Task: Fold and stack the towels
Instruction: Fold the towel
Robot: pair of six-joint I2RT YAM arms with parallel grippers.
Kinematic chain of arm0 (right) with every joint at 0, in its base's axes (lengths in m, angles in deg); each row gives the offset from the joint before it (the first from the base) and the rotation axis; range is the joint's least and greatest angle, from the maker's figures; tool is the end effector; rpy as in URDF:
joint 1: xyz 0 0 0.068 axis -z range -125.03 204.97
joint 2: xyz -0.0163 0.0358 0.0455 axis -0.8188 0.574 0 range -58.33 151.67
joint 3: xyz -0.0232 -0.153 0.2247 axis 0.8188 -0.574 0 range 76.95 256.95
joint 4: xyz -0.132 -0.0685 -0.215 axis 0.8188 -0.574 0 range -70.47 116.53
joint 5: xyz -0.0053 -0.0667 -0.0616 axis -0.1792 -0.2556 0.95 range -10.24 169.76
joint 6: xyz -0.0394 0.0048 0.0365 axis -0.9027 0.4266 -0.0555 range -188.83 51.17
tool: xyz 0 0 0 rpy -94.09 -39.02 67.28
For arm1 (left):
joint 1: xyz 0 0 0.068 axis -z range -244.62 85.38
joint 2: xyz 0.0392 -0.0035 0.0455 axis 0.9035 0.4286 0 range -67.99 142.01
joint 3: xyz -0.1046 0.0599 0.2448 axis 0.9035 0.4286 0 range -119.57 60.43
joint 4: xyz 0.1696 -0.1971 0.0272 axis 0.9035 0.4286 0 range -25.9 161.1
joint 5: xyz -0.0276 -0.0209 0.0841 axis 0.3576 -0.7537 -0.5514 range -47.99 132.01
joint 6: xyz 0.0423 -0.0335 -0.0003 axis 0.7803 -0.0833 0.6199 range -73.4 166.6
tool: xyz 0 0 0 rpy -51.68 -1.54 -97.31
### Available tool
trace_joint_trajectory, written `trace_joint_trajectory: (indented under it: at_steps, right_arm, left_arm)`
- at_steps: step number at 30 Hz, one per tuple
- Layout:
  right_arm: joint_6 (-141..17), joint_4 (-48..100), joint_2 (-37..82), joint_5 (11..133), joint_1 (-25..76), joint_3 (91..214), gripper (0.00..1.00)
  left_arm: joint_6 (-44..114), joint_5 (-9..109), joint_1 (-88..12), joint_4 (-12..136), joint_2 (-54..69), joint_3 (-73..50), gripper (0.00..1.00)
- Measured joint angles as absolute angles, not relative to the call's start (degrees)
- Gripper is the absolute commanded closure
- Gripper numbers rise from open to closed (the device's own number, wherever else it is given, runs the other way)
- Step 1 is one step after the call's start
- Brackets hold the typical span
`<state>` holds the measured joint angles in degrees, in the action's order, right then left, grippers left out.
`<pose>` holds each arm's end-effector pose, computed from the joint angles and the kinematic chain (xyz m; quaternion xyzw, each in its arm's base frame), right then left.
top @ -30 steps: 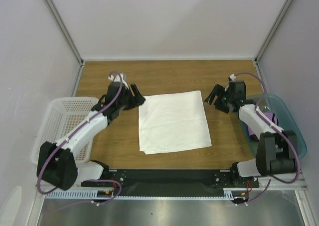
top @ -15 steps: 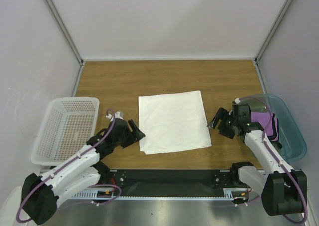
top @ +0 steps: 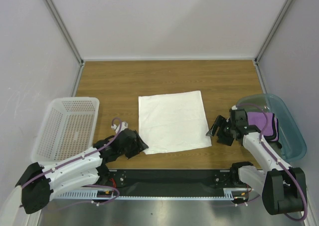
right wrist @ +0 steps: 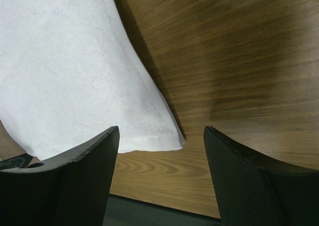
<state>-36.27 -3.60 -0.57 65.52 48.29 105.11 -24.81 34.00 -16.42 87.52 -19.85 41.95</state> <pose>0.1743 0.0291 0.1743 0.1829 0.9408 0.1997 0.2038 0.1050 -0.1100 0.1536 -0.2120 0.9224 -0.2396 0.2161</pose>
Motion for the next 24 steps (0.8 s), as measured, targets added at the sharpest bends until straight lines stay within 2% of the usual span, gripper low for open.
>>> trace_joint_trajectory:
  at_steps: [5,8,11,17,18,21,24]
  right_arm:
    - [-35.55,-3.12,-0.15,65.50,47.29,104.28,0.27]
    - [-34.87,-2.74,0.96,65.48,46.70,103.54,0.28]
    - [-34.35,-2.48,1.42,65.41,46.21,103.21,0.29]
    - [-33.58,-2.31,1.49,65.55,45.67,103.10,0.32]
    - [-33.43,-2.33,1.53,65.57,45.65,103.10,0.33]
    - [-33.04,-2.39,1.62,65.76,45.52,103.08,0.35]
    - [-32.58,-2.66,1.55,65.81,45.23,103.04,0.37]
  left_arm:
    - [-27.87,32.40,-14.49,88.16,-19.13,41.95,0.37]
    - [-29.05,31.99,-14.19,87.07,-17.82,41.95,0.42]
    - [-29.91,31.81,-14.06,85.43,-15.92,41.95,0.51]
    - [-31.15,31.55,-13.84,83.13,-12.69,41.95,0.81]
    - [-31.20,31.55,-13.84,83.11,-12.29,41.95,0.89]
    - [-31.31,31.20,-13.79,83.39,-12.12,41.71,1.00]
    - [-30.96,30.11,-13.71,84.77,-12.14,41.09,1.00]
